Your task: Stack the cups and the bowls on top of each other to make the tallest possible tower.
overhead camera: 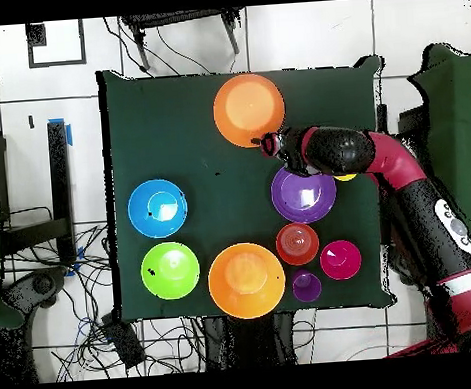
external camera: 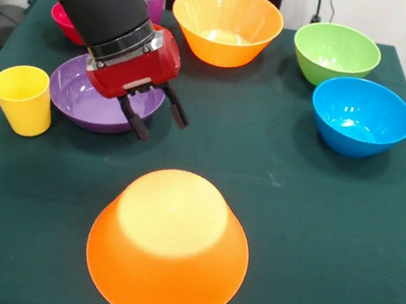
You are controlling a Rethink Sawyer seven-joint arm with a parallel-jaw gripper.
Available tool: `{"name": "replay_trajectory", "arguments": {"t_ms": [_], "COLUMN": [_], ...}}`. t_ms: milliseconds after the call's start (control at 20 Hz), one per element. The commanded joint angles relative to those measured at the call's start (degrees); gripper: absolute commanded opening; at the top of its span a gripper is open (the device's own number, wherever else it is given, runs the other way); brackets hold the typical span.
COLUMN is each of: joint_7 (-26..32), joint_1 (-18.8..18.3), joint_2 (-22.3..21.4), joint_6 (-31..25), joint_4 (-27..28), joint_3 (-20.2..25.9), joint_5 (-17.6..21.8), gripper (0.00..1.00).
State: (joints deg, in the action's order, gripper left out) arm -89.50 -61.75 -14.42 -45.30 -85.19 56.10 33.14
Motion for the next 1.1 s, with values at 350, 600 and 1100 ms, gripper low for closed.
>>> {"name": "replay_trajectory", "arguments": {"t_ms": [350,600,1100], "joint_7": [-7.4,-11.3,-17.4], "joint_1": [-0.4,2.7,9.1], "joint_2": [-2.4,-5.6,-9.2], "joint_6": [13.3,17.4,22.1], "joint_4": [-9.7,-11.8,-13.7], "joint_3": [-2.0,-5.6,-13.2], "joint_5": [-2.4,-2.1,-3.4], "gripper": [1.0,1.0,1.0]}}
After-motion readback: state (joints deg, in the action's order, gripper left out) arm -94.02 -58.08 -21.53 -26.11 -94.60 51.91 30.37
